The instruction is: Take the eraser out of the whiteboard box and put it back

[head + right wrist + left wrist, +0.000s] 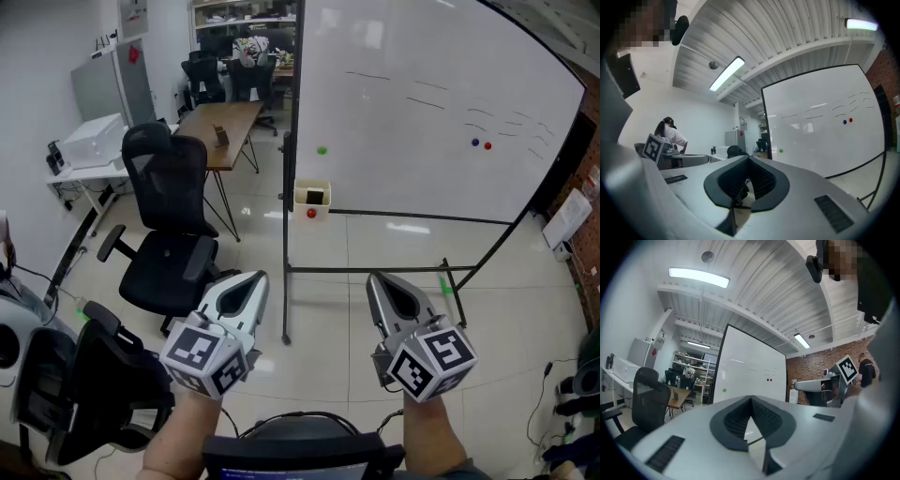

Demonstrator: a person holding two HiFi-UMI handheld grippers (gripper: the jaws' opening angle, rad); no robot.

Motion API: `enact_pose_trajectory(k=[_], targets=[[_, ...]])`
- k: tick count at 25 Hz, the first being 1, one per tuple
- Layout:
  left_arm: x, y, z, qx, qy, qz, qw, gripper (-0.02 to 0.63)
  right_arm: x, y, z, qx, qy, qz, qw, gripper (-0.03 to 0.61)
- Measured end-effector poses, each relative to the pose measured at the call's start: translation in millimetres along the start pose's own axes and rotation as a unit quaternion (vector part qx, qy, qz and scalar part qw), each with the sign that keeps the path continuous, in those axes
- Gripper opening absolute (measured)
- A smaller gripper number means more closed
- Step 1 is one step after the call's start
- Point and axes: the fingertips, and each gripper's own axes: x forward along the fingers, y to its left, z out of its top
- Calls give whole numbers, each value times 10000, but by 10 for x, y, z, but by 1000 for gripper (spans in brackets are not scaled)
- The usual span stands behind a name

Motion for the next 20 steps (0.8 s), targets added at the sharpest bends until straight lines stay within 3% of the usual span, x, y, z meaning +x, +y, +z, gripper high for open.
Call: enact_pose_trajectory(k=[12,20], targets=[[83,35,32,36,1,-91,10000,32,58,-44,60,-9,-49,-35,10000,17],[-25,295,14,-72,13,-240,9997,32,265,136,5,-1,-8,-192,9998,17]])
